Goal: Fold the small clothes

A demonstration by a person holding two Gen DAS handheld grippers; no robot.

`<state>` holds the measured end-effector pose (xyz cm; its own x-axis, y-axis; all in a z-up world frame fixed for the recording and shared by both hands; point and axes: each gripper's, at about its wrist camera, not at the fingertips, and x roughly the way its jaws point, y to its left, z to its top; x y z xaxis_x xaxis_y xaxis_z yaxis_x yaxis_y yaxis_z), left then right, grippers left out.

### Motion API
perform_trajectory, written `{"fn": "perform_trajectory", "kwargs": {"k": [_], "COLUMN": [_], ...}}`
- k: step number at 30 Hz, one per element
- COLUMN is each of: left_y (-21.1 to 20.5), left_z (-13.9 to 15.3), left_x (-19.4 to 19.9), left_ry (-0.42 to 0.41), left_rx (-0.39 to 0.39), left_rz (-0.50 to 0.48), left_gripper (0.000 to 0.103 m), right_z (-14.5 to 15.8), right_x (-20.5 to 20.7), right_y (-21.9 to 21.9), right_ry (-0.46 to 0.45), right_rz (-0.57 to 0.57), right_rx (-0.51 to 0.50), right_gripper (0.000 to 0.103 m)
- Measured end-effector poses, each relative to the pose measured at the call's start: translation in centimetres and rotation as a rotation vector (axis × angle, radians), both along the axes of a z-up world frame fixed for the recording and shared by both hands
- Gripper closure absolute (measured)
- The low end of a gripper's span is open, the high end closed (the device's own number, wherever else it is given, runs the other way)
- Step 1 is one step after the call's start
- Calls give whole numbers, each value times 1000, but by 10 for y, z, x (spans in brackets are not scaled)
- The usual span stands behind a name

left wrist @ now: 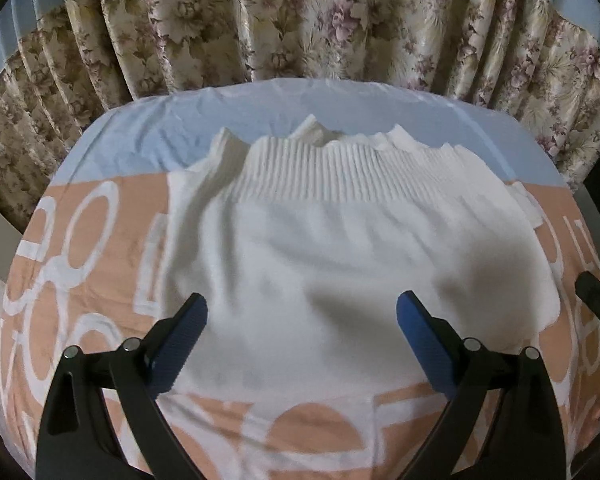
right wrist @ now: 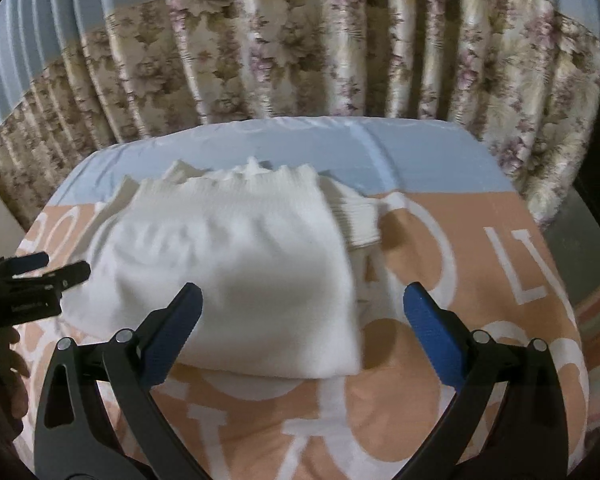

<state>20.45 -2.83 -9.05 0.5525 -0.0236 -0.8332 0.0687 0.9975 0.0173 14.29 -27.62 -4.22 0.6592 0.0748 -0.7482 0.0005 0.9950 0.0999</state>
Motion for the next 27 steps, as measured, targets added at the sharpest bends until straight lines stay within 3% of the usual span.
{"fn": "perform_trajectory", "kwargs": {"k": [4,8,12,18,24,27], "left_y": [-23,-37,-42,-42,-44,-43], "left_z": [-16,-30,-46,-59,-60,-61], "left_x": [12,20,28,30,32,32], "left_ry": [24,25,54,73,71,71], "left_rx": [22,51,69,72,80,79], "left_rz": [-30,-27,-21,-25,-32,-32], "left_gripper": [7,7,7,7,7,6], "right_z": [-13,-25,-47,-75,-85,-85], "right_x": [2,5,16,36,54,66], "right_y": [-23,-48,-63,-68,-53,-51], "right_ry": [30,22,35,112,137,152], "right_rz": [-44,-39,-34,-6,46,74], "right_rx": [38,174,243,347,316,315], "right_gripper": [3,3,4,24,37,53]}}
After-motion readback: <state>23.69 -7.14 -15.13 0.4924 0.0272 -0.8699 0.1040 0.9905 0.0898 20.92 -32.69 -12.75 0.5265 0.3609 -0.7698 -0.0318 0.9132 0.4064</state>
